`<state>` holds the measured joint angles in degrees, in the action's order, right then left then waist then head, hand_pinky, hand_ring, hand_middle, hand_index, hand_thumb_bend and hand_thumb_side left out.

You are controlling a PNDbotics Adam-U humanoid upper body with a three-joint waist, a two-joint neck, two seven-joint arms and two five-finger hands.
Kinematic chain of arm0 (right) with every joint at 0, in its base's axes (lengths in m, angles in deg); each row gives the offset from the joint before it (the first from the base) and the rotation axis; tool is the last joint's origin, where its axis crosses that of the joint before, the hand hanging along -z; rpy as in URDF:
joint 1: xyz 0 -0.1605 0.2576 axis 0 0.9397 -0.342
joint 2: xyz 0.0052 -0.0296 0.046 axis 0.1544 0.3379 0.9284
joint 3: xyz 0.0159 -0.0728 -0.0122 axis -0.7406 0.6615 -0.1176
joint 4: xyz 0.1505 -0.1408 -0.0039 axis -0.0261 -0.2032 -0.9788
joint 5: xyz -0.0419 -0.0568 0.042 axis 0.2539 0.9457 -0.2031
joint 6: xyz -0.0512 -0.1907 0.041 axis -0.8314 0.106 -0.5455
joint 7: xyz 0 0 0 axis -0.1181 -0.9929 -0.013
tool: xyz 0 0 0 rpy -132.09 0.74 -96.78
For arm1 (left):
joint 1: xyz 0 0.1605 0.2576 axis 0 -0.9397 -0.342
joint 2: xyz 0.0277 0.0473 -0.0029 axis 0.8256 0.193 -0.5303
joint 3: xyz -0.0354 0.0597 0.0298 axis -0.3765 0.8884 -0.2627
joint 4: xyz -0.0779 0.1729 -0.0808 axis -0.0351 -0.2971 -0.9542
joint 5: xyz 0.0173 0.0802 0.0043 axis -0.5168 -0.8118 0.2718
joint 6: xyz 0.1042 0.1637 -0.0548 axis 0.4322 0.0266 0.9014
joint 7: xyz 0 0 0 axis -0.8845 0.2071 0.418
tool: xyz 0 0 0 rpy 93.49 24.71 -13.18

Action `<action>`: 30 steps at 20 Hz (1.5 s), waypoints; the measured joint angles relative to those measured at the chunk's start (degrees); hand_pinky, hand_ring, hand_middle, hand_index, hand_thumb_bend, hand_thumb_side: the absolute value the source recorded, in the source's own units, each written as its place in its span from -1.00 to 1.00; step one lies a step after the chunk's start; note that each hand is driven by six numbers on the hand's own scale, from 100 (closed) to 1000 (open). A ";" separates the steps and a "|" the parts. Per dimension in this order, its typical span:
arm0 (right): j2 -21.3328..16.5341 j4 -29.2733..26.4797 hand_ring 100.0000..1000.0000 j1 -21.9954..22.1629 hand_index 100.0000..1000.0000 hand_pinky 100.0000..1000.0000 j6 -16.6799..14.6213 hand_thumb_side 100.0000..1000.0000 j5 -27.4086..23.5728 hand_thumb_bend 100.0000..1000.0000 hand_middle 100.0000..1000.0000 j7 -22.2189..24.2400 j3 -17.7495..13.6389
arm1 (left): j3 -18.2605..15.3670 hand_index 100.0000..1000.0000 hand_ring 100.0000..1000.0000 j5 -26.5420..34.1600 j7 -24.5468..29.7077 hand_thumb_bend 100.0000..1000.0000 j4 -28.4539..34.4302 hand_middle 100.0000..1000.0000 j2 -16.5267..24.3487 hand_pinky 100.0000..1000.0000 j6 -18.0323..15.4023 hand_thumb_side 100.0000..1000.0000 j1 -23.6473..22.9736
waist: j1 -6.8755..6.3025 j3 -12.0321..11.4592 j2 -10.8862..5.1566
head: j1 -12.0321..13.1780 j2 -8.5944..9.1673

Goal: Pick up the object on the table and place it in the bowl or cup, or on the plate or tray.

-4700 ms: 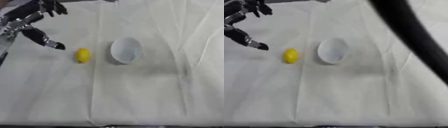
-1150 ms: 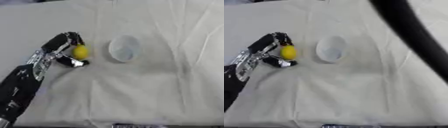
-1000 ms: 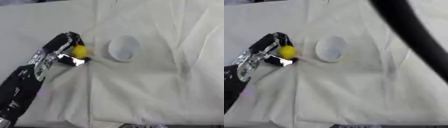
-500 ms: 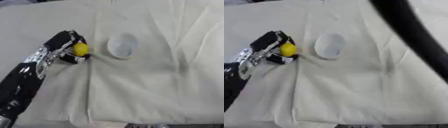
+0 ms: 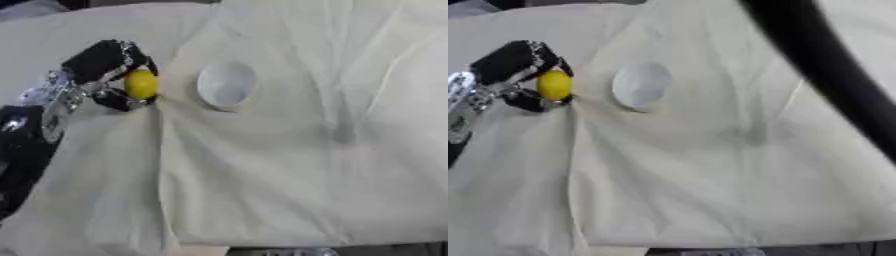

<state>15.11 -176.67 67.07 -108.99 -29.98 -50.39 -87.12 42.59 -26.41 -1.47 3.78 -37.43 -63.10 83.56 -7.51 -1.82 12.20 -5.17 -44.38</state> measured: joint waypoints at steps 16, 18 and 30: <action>-0.18 0.00 0.30 -0.09 0.54 0.00 -0.09 1.00 -0.52 -1.00 0.53 1.00 0.55 | 0.89 -0.63 -0.94 46.43 11.83 -1.00 24.17 -0.93 4.44 -1.00 14.40 -1.00 -7.48 | 2.16 3.80 0.08 | -0.38 0.00; -0.17 0.00 0.30 -0.08 0.54 0.00 -0.03 1.00 -0.54 -1.00 0.53 1.19 0.73 | 0.79 -0.63 -0.94 46.29 12.55 -0.98 24.08 -0.93 4.43 -1.00 14.92 -1.00 -6.20 | 2.15 3.80 0.08 | -0.36 0.00; -0.16 0.00 0.29 -0.08 0.54 -0.02 0.20 1.00 -0.82 -1.00 0.53 1.79 0.95 | 0.83 -0.62 -0.92 39.75 14.16 -0.96 17.73 -0.92 -0.83 -1.00 12.98 -1.00 -0.31 | 1.34 4.96 0.05 | -0.34 0.00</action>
<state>14.95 -176.67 66.99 -108.78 -30.80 -48.60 -86.18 43.42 13.34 12.69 21.51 -38.26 -50.11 83.25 -6.17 3.15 12.26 -5.50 -44.38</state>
